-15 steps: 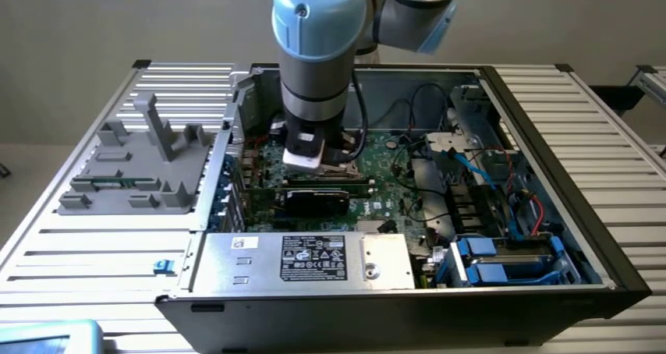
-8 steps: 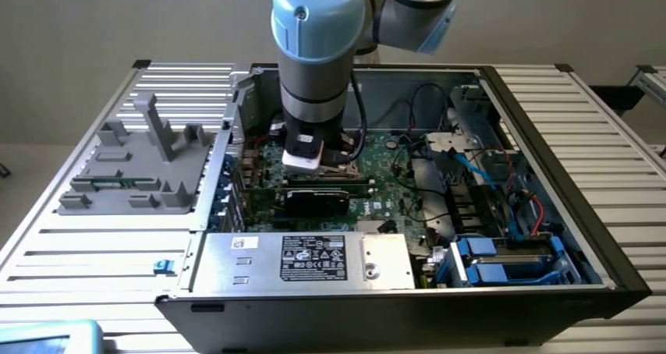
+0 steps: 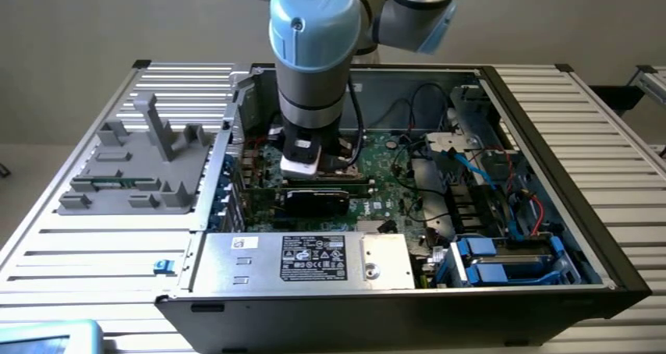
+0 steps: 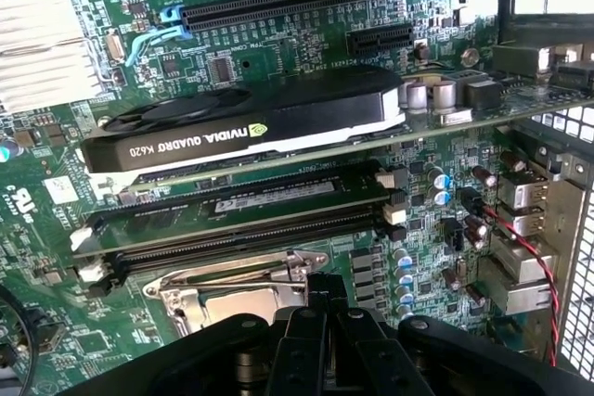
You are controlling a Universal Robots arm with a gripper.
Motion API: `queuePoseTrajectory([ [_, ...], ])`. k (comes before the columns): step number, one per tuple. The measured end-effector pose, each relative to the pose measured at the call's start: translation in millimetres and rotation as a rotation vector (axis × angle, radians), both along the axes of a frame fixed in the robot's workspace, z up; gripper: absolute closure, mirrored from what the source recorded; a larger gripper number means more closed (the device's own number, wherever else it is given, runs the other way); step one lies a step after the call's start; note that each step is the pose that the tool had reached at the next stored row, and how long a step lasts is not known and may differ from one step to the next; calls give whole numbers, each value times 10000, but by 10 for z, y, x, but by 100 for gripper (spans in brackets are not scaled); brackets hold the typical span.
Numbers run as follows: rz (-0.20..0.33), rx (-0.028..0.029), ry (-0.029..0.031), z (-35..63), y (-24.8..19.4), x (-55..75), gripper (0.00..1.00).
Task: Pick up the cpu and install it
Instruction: 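Install the second cpu locking lever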
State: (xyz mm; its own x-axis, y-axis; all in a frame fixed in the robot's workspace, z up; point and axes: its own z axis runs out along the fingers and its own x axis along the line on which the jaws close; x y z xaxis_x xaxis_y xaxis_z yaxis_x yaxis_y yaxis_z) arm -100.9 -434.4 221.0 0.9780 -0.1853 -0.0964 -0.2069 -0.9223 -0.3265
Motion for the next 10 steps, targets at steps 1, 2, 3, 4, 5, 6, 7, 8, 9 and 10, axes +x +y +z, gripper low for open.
queuePoseTrajectory([
  [1, 1, 0, 0, -12, 0, -4, 89],
  [2, 0, 1, 0, -24, 0, -8, 89],
  [3, 0, 0, -1, -35, 0, -13, 89],
  [4, 0, 0, 0, -47, 0, -18, 89],
  [5, 0, 0, 0, -58, 0, -22, 89],
  [6, 1, 0, 0, -69, 0, -25, 89],
  [7, 1, 0, 0, -80, 0, -27, 89],
  [8, 1, 0, 0, -89, 1, -29, 89],
  [9, 1, 0, 0, -98, 2, -30, 89],
  [10, 0, 1, 0, -107, 5, -31, 89],
])
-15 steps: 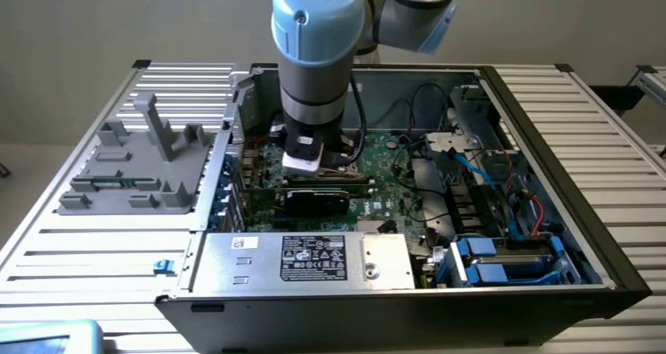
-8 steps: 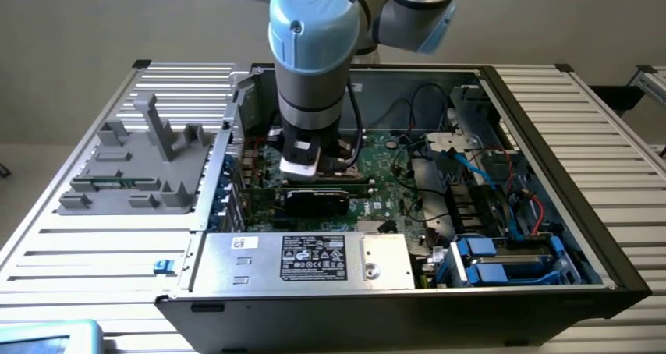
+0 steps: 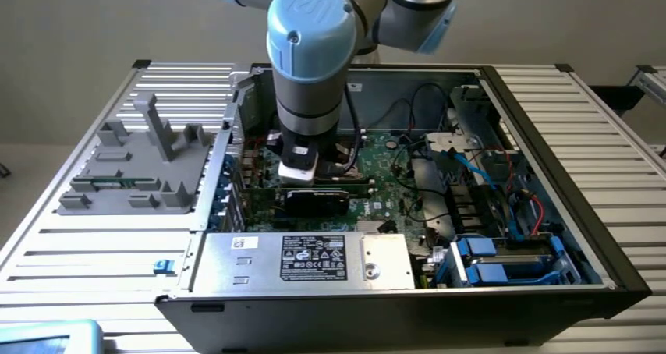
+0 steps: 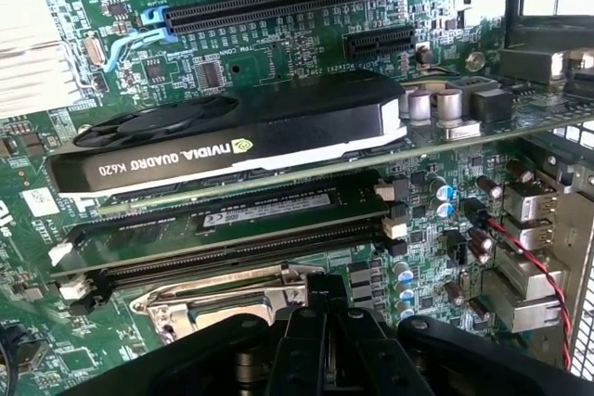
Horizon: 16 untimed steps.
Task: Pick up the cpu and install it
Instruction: 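Install the second cpu locking lever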
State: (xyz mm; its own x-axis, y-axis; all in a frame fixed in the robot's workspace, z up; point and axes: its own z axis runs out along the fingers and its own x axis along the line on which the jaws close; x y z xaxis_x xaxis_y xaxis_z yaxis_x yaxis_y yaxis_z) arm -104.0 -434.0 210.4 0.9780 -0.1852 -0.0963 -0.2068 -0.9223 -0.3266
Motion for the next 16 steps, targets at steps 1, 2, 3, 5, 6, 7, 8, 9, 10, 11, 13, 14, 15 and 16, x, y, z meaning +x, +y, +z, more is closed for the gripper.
queuePoseTrajectory([
  [1, 0, -2, 1, -6, 3, 0, 89],
  [2, 1, -2, 1, -11, 6, 0, 89],
  [3, 0, -3, 2, -15, 12, -1, 89],
  [5, -1, -2, 2, -26, 30, -2, 89],
  [6, 0, -2, 1, -31, 39, -2, 89],
  [7, 0, 0, 0, -36, 44, -3, 89],
  [8, 1, 0, 0, -40, 45, -3, 89],
  [9, 1, 1, -1, -44, 47, -4, 89],
  [10, 1, -1, 0, -48, 47, -5, 89],
  [11, 0, -1, 1, -53, 48, -5, 89],
  [13, 1, -1, 1, -63, 51, -6, 89],
  [14, 0, 0, 0, -69, 53, -6, 89],
  [15, 0, -2, 1, -74, 56, -6, 89],
  [16, 0, -2, 1, -77, 58, -6, 89],
])
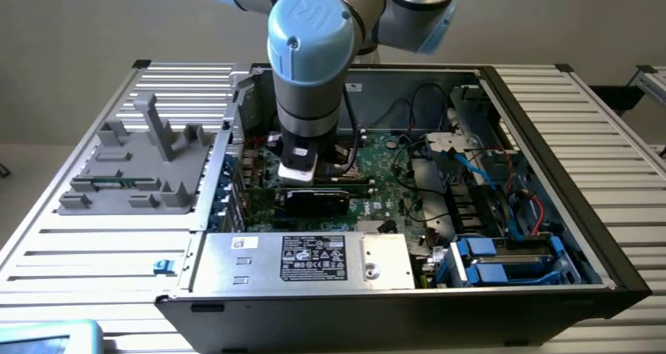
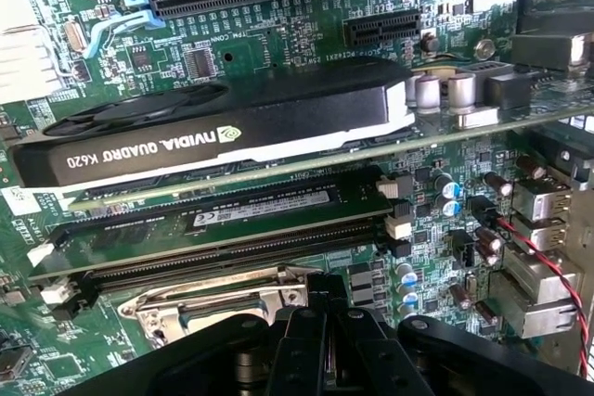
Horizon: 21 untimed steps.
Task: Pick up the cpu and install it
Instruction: 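Install the second cpu locking lever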
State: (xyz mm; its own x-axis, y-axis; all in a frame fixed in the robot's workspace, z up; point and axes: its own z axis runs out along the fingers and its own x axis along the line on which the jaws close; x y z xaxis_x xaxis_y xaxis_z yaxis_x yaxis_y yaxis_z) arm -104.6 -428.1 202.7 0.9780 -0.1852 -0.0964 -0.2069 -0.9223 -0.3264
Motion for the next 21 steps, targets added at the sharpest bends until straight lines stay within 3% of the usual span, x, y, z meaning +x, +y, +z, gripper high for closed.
queuePoseTrajectory([
  [21, 0, 0, 0, -61, 30, -14, 89],
])
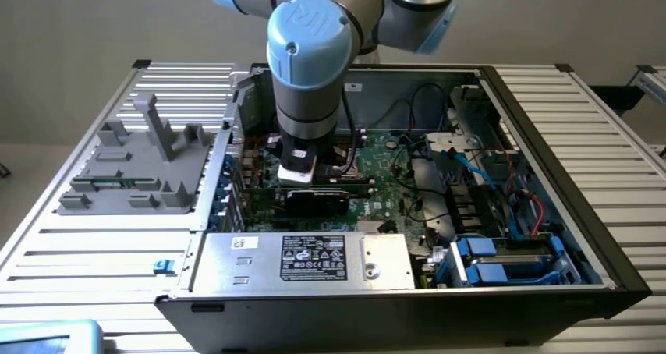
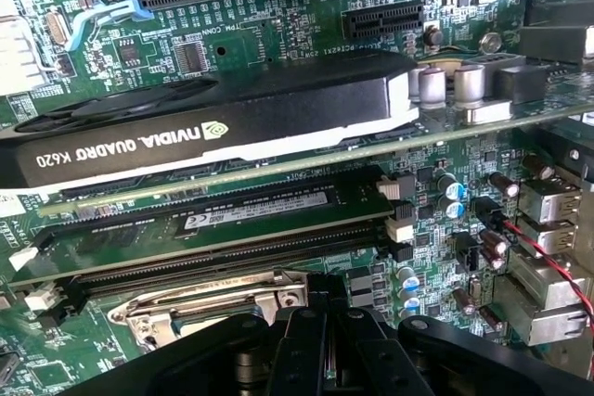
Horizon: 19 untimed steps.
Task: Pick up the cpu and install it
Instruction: 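Install the second cpu locking lever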
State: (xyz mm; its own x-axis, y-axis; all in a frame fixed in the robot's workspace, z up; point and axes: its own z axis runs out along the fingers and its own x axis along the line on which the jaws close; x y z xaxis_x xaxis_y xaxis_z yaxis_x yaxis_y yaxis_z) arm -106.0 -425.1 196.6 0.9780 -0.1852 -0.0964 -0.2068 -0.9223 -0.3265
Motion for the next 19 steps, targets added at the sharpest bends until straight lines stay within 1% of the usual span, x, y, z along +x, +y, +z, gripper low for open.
queuePoseTrajectory([
  [19, 0, -3, 1, -50, 10, 0, 89],
])
